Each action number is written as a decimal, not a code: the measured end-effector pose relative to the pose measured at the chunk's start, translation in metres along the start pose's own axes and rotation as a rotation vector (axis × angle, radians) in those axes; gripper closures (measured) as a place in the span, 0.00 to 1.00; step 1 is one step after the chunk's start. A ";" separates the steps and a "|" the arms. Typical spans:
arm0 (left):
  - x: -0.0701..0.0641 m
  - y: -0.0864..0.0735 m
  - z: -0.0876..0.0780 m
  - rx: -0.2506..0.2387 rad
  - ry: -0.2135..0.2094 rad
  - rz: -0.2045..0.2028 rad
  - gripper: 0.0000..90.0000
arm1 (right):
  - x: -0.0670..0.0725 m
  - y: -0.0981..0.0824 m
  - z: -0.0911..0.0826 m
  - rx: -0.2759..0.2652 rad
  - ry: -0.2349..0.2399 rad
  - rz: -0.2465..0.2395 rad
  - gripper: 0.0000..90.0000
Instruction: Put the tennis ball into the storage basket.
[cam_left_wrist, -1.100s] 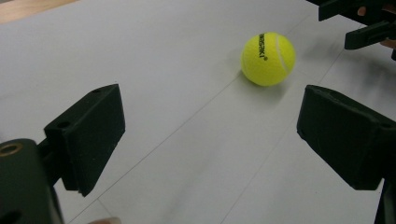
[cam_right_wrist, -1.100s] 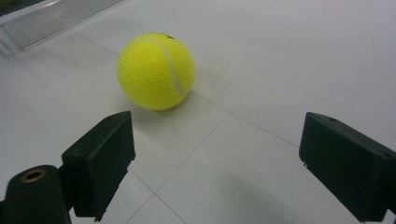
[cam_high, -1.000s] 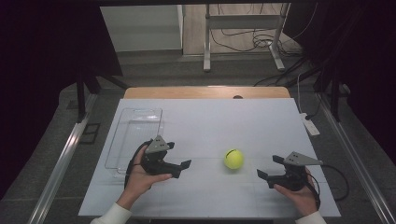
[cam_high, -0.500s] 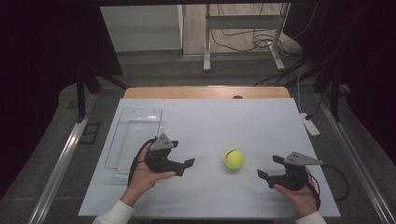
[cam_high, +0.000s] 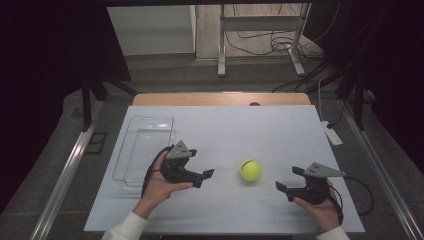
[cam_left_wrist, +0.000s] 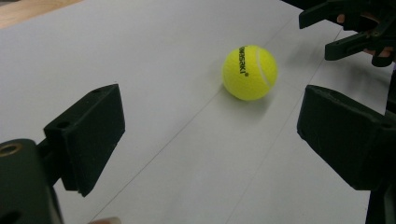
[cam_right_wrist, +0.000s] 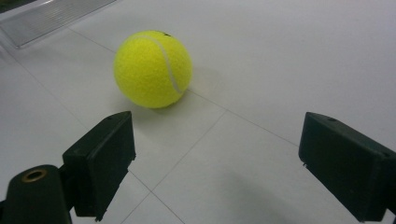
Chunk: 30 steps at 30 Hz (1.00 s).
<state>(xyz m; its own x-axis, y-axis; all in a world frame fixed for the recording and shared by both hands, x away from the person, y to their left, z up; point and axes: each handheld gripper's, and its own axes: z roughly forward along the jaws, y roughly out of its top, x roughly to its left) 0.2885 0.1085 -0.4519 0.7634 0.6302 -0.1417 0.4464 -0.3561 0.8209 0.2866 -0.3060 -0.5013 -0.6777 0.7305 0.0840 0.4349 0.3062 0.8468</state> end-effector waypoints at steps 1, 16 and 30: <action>0.000 0.001 0.001 0.001 -0.002 0.001 0.10 | 0.000 0.000 0.000 0.000 0.000 0.001 0.12; -0.005 0.011 0.013 0.023 -0.030 0.023 0.09 | 0.000 0.000 0.000 0.001 -0.002 -0.001 0.12; -0.008 0.016 0.024 0.038 -0.041 0.029 0.09 | -0.001 -0.001 0.001 0.004 0.000 0.002 0.12</action>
<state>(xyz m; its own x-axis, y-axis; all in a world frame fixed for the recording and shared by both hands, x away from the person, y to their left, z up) 0.3008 0.0818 -0.4509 0.7947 0.5903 -0.1414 0.4403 -0.4003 0.8037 0.2872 -0.3061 -0.5025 -0.6765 0.7314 0.0858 0.4389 0.3068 0.8445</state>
